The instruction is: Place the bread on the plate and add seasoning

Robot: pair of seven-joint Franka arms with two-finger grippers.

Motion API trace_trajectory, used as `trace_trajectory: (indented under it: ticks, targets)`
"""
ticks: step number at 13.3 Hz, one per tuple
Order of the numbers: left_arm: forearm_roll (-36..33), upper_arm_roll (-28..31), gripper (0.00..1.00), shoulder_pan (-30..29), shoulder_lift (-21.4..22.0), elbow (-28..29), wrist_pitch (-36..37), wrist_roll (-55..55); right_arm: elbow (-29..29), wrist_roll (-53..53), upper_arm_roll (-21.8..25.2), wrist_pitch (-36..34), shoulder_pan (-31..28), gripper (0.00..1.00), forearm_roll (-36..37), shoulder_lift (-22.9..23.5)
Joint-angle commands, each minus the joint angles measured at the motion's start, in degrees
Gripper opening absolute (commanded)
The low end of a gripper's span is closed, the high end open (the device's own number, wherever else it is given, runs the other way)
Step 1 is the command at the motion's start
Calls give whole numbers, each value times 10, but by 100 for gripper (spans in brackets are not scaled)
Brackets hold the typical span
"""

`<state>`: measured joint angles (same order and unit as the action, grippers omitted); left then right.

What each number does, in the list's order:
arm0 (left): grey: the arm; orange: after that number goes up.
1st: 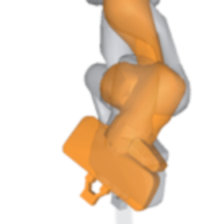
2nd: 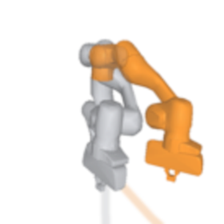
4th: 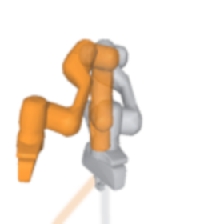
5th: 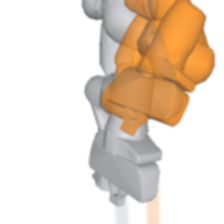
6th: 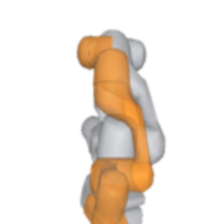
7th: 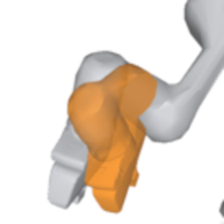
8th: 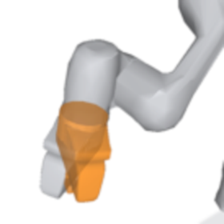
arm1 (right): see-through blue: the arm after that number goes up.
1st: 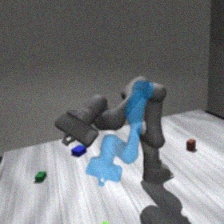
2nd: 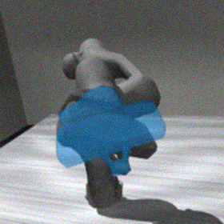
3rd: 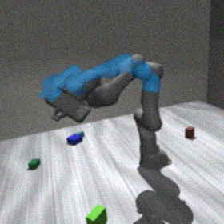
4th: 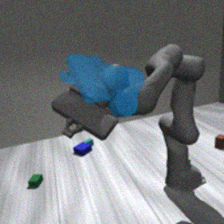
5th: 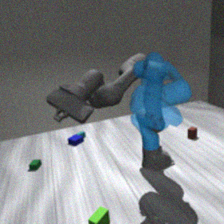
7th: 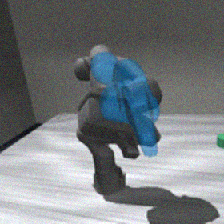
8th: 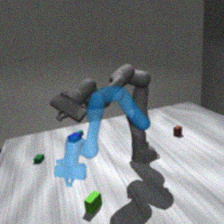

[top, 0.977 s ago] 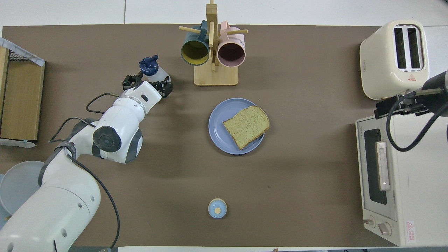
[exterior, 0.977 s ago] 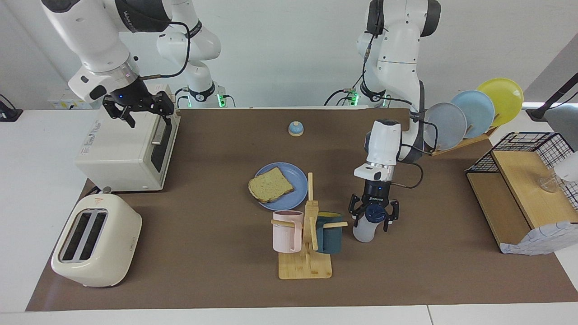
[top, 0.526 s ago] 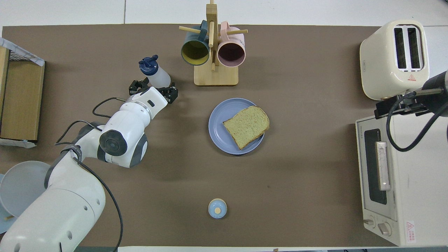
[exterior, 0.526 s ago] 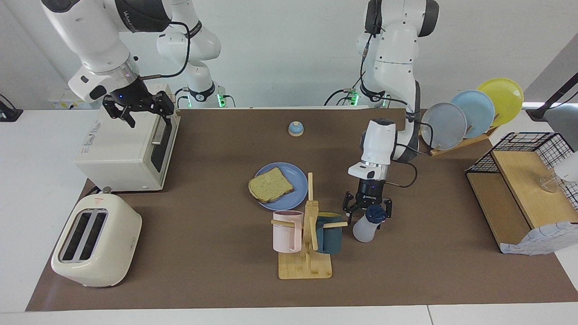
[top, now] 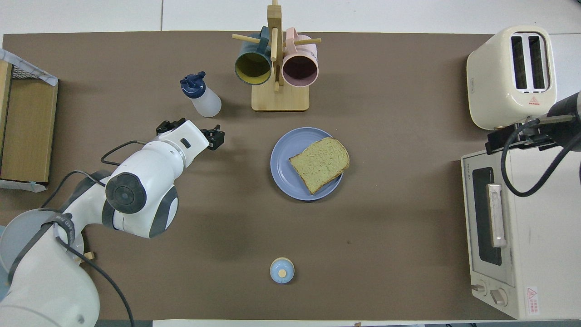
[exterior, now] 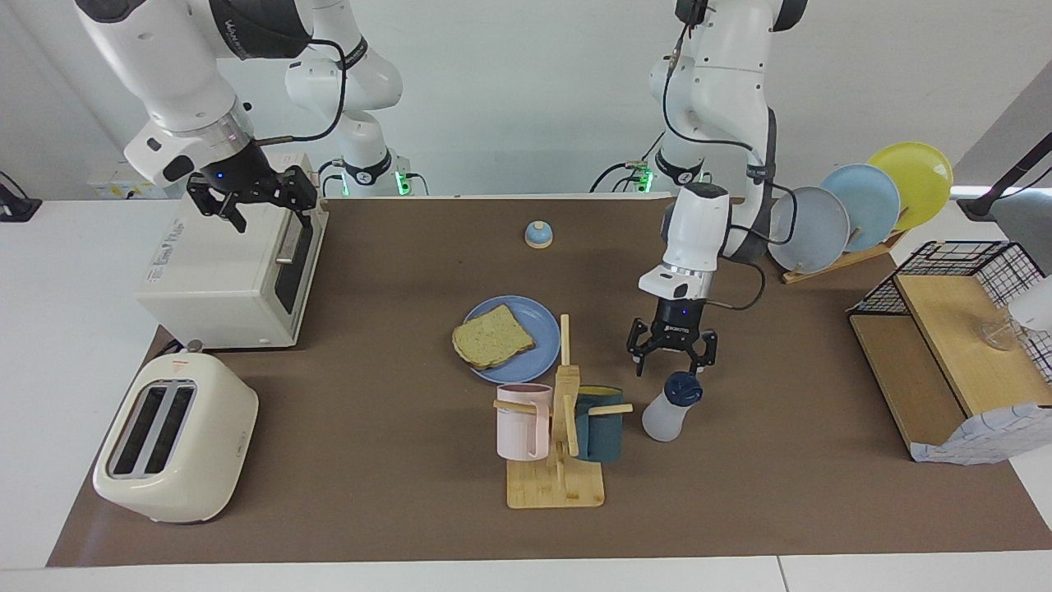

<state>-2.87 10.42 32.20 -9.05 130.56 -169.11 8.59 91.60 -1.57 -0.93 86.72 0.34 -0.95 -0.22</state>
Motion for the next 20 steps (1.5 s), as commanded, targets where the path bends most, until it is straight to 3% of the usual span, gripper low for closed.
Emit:
trace_trajectory:
  ticks: [1, 3, 5, 7, 10, 14, 17, 20]
  targets:
    - [8, 1, 100, 18, 118, -27, 265, -9, 16, -16, -1, 4, -4, 100, -1, -14]
    - [8, 2, 100, 16, 150, -100, 430, -9, 16, -16, -1, 4, -4, 100, -1, -14]
    - [8, 7, 100, 7, 149, -205, 603, -21, 15, -15, -1, 4, -3, 100, -1, -14]
    - [8, 15, 100, -23, 143, -275, 720, -72, 15, -15, -2, 4, -3, 100, -1, -14]
    - [7, 16, 100, -100, 169, -283, 760, -216, 15, -11, -2, 4, -3, 100, -2, -14]
    - [-8, 7, 100, -139, 174, -288, 747, -228, 14, -10, -2, 4, -1, 100, -2, -14]
    - [19, -75, 100, -258, 144, -333, 756, -227, 16, -7, -2, 3, -1, 100, -2, -14]
    - [47, -140, 100, -341, 86, -437, 835, -215, 16, 5, -2, 5, -3, 100, -2, -14]
